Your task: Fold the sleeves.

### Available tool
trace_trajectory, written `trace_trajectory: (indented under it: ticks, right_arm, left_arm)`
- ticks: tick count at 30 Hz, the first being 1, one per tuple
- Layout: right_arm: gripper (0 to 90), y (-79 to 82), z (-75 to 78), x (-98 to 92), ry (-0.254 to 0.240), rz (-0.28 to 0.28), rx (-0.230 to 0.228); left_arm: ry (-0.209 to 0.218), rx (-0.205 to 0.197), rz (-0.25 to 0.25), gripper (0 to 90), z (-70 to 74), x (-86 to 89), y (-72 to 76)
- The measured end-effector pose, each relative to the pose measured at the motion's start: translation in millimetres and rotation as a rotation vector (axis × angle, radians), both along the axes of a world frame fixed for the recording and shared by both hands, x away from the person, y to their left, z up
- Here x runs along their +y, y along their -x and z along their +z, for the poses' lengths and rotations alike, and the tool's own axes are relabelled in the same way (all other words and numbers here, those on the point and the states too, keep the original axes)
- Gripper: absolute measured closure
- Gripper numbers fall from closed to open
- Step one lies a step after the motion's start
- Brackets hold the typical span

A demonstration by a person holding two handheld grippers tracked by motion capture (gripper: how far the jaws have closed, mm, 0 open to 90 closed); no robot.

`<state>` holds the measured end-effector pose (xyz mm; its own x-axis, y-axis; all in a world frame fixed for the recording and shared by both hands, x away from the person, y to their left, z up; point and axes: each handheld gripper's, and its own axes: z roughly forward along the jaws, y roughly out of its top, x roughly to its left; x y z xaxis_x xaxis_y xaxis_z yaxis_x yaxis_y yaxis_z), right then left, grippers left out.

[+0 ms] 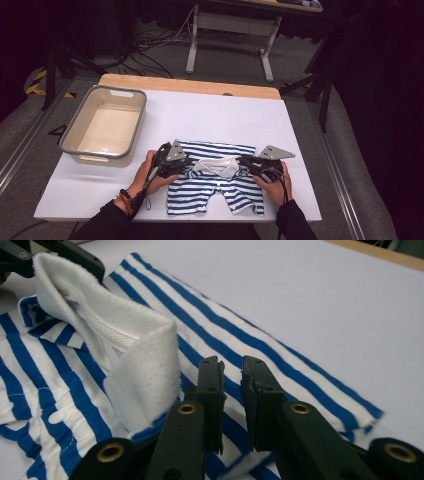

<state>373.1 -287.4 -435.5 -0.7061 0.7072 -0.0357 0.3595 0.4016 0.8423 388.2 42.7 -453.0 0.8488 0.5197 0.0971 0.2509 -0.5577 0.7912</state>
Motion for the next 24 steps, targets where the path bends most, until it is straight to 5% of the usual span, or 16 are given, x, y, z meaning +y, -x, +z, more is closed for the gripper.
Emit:
trace_trajectory:
  ticks: [4, 8, 13, 24]
  right_arm:
    - [80.4, -0.6, -7.0, 5.3, -0.007, 0.022, 0.041]
    - [80.2, 6.9, -7.2, 5.1, -0.016, 0.051, 0.036]
    - [79.1, 16.6, -2.5, 3.6, -0.024, 0.088, 0.008]
    - [74.9, 38.7, -4.2, 0.2, 0.010, 0.141, 0.012]
  left_arm:
    - [0.032, 0.037, -0.041, 73.1, -0.3, -1.8, 4.9]
    - [0.021, 0.033, -0.064, 72.4, -1.1, -4.0, 8.0]
    - [-0.027, -0.026, -0.103, 71.7, 0.8, -5.9, 21.1]
    - [-0.061, -0.063, -0.177, 69.4, 7.2, -5.8, 43.7]
